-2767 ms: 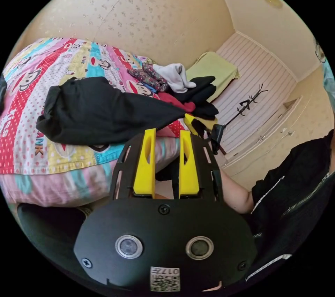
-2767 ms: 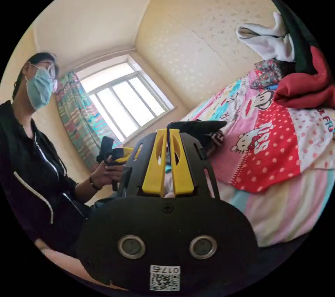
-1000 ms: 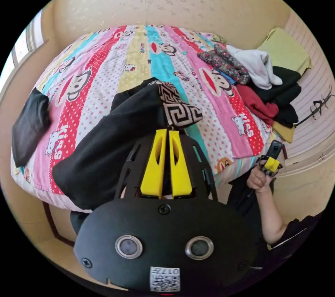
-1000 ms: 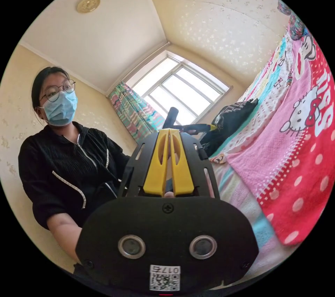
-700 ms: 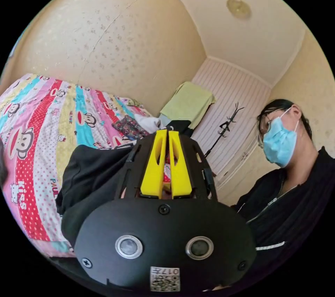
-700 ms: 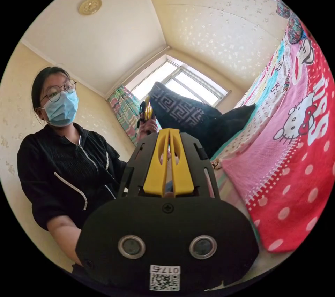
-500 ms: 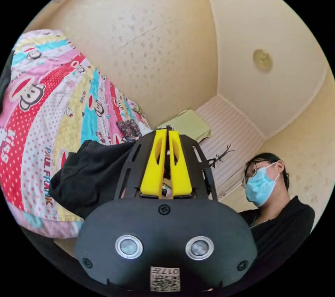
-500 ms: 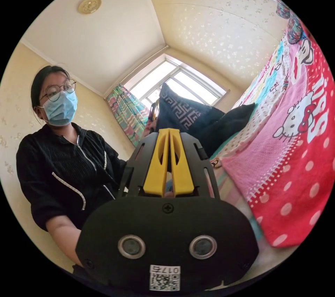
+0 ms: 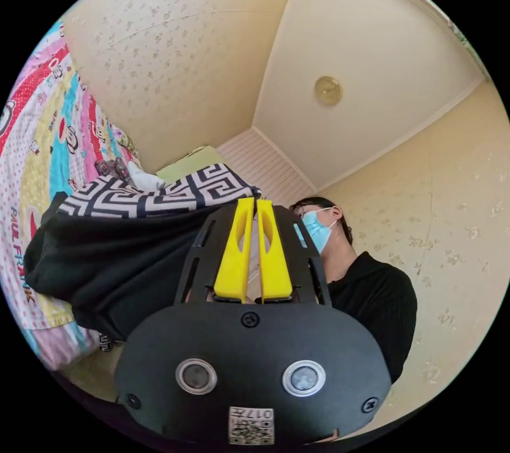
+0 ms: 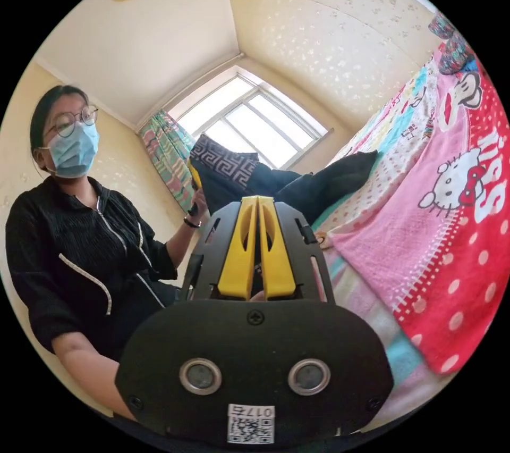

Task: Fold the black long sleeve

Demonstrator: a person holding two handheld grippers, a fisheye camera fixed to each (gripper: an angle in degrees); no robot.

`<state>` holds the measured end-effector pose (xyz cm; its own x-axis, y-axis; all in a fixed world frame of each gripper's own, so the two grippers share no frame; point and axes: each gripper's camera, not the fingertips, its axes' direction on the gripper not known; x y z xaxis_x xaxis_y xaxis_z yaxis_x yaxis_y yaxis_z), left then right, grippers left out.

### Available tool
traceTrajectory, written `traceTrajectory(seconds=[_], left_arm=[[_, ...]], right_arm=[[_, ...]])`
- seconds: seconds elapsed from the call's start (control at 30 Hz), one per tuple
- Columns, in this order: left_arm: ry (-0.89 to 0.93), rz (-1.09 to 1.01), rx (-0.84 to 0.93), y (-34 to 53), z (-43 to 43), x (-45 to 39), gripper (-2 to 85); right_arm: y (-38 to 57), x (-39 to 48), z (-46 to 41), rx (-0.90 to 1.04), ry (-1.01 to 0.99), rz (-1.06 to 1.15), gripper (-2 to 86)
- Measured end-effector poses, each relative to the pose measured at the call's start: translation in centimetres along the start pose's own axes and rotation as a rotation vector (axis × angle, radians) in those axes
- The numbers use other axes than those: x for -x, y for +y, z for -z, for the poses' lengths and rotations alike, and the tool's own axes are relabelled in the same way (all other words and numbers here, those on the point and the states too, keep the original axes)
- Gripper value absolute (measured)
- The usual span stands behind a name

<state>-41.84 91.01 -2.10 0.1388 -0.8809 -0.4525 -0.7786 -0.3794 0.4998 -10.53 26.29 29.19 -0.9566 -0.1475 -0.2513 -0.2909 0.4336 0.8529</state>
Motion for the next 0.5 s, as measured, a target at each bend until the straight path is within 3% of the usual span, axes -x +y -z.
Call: traceTrajectory(seconds=[0.13, 0.33, 0.5], left_arm=[[0.088, -0.067, 0.089, -4.0, -2.5, -4.6, -0.8], [0.15, -0.187, 0.356, -8.1, -8.8, -12.7, -0.7], [0.129, -0.265, 0.483, -7.9, -12.5, -17.3, -0.7]], right_arm=[[-2.1, 4.8, -2.3, -0.118, 0.035, 0.146, 7.3], [-7.8, 9.9, -7.8, -0.172, 0.091, 0.349, 13.2], [-11.8, 10.7, -14.2, 0.028, -0.002, 0.415, 16.8]])
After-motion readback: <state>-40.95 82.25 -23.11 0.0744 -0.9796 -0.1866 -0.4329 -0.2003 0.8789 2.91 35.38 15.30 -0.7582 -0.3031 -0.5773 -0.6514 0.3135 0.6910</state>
